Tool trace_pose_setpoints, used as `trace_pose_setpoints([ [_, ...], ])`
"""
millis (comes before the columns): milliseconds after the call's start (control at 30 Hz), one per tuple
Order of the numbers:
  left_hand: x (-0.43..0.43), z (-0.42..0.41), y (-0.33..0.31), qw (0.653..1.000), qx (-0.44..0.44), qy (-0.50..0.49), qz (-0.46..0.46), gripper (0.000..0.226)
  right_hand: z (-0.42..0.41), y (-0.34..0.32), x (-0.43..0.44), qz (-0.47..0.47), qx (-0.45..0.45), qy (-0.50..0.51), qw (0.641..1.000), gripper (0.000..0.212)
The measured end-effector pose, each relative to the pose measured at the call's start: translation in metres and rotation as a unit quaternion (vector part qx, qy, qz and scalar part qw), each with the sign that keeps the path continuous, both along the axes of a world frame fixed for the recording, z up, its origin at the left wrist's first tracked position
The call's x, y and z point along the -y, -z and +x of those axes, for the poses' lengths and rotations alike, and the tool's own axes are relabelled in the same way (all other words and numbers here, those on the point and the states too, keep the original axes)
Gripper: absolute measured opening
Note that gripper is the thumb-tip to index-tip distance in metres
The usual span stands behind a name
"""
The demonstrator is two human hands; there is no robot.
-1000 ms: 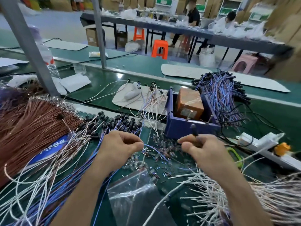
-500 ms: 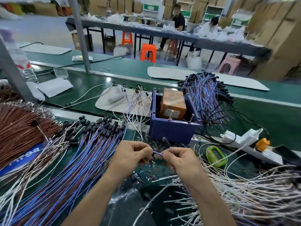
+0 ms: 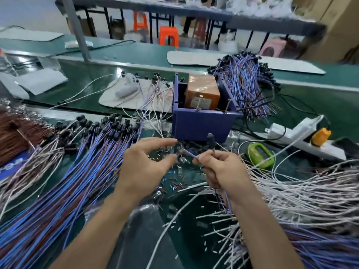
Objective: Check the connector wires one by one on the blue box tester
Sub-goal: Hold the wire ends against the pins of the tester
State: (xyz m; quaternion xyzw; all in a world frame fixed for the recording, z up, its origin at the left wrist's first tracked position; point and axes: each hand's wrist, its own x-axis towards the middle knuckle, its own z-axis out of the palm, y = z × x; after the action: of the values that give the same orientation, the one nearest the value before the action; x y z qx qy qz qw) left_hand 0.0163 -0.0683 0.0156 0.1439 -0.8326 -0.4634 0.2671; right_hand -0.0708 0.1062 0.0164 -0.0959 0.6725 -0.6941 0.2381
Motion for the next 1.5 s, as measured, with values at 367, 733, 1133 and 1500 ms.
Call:
trace_pose_setpoints([
  [367, -0.007, -0.006, -0.003, 0.953, -0.055, -0.05, 0.293, 0.022, 0.011, -0.002, 0.006, -0.021, -0.034, -0.001, 0.999, 0.035],
  [733, -0.028, -0.011, -0.005, 0.904, -0.007, 0.064, 0.423, 0.01, 0.02, -0.006, 0.008, -0.008, -0.066, -0.046, 0.997, 0.02],
  [1133, -0.035, -0.009, -0.003, 0.911, 0.023, 0.027, 0.411, 0.01, 0.02, -0.006, 0.007, -0.01, -0.053, 0.005, 0.999, 0.015],
  [1500, -0.03, -0.034, -0.023, 0.942, -0.017, -0.109, 0.317, 0.029, -0.005, -0.036, -0.018, -0.133, 0.054, 0.21, 0.967, 0.026],
])
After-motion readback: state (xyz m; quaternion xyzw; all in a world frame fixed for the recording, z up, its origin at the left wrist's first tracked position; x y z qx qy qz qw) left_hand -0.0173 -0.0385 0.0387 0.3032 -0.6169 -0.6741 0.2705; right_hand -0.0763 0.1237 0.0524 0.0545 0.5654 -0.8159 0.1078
